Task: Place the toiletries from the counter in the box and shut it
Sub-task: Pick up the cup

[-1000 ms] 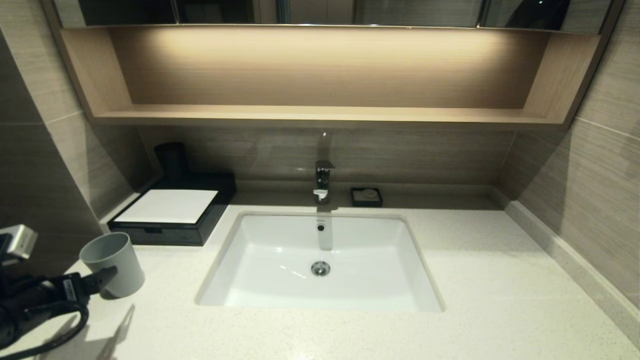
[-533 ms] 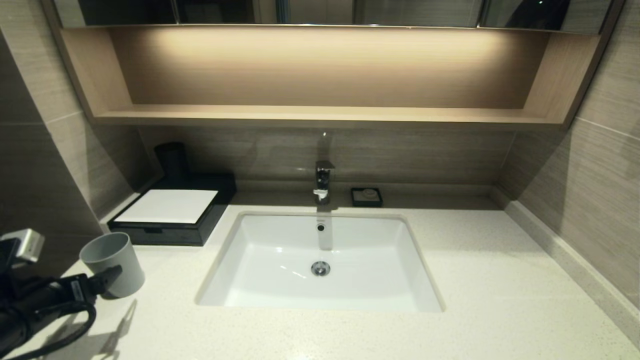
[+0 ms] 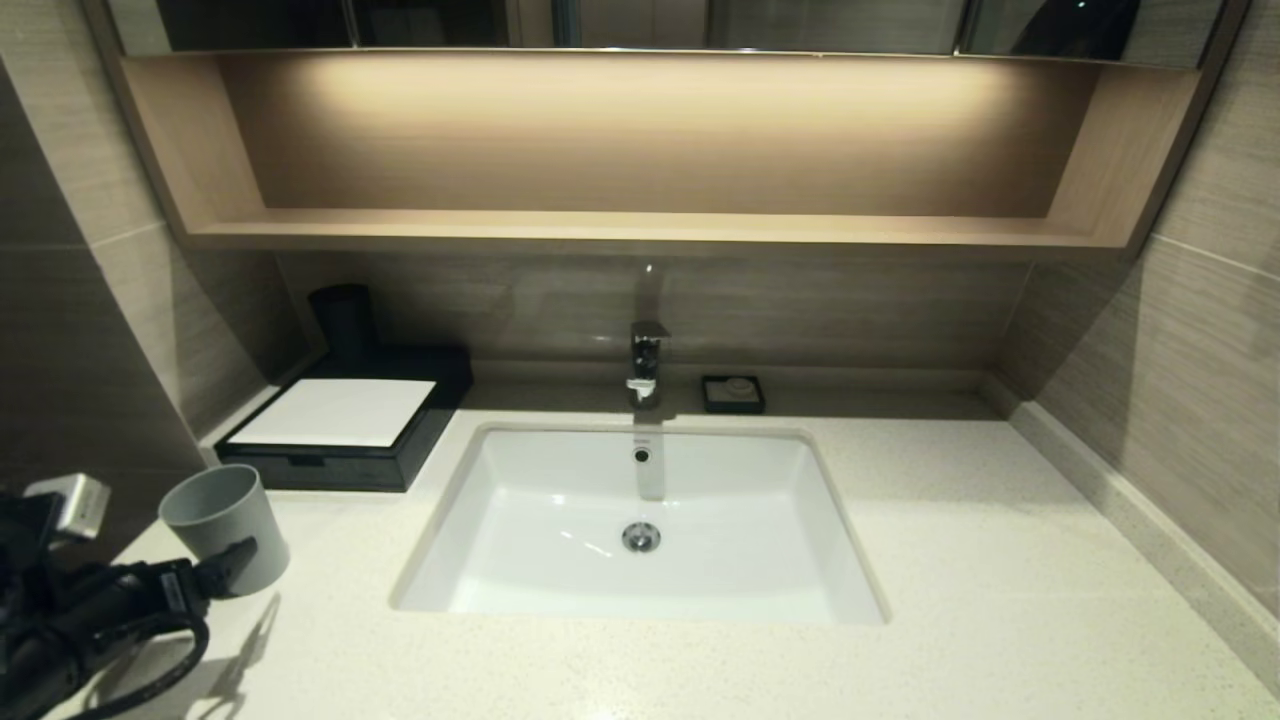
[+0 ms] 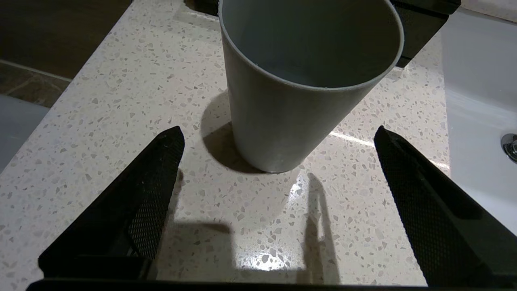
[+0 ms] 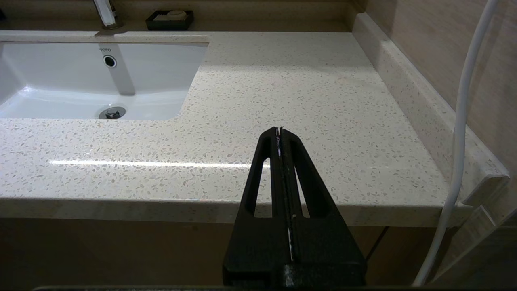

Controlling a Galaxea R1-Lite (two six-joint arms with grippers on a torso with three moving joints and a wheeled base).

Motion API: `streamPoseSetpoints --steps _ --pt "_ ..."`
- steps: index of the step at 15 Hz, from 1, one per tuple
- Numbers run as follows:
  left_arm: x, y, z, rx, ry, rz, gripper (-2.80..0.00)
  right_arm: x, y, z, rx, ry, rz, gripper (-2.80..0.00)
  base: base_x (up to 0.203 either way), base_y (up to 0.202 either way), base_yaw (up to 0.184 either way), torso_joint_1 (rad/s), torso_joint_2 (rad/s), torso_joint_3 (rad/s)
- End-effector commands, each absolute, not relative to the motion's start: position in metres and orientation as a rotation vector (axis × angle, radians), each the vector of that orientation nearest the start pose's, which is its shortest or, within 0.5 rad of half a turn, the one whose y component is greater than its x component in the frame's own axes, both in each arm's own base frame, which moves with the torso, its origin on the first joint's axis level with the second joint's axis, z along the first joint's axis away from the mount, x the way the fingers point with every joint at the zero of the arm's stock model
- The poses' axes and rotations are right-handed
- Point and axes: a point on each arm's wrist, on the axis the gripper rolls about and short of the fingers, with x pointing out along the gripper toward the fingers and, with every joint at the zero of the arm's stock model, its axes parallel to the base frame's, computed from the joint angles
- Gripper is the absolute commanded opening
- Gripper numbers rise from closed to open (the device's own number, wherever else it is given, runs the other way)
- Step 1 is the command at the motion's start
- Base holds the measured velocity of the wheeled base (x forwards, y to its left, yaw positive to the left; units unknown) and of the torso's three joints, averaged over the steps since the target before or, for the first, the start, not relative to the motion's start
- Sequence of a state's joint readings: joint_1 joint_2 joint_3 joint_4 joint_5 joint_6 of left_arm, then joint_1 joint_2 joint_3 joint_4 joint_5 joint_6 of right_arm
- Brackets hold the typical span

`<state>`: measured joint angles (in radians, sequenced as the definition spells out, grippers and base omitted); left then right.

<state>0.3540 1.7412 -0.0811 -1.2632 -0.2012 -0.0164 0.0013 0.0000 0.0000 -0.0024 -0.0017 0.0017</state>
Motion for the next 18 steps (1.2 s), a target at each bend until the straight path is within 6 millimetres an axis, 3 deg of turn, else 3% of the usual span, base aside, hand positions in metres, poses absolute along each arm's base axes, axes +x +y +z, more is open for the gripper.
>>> streamPoseSetpoints --steps 1,6,18 --pt "0.197 0.068 0.06 -0.132 0.405 0.153 0.0 -0.023 0.0 0.075 0.002 -0.003 0.0 -2.8 0.0 0.0 0.0 0.0 0.0 0.0" --pt "0.196 0.068 0.035 -0.148 0.47 0.153 0.0 -0.023 0.0 0.075 0.002 -0.003 0.0 -2.8 0.0 0.0 0.0 0.0 0.0 0.0" --pt "0.206 0.07 0.039 -0.134 0.427 0.142 0.0 -0.023 0.0 0.075 0.002 -0.003 0.0 -2.8 0.0 0.0 0.0 0.0 0.0 0.0"
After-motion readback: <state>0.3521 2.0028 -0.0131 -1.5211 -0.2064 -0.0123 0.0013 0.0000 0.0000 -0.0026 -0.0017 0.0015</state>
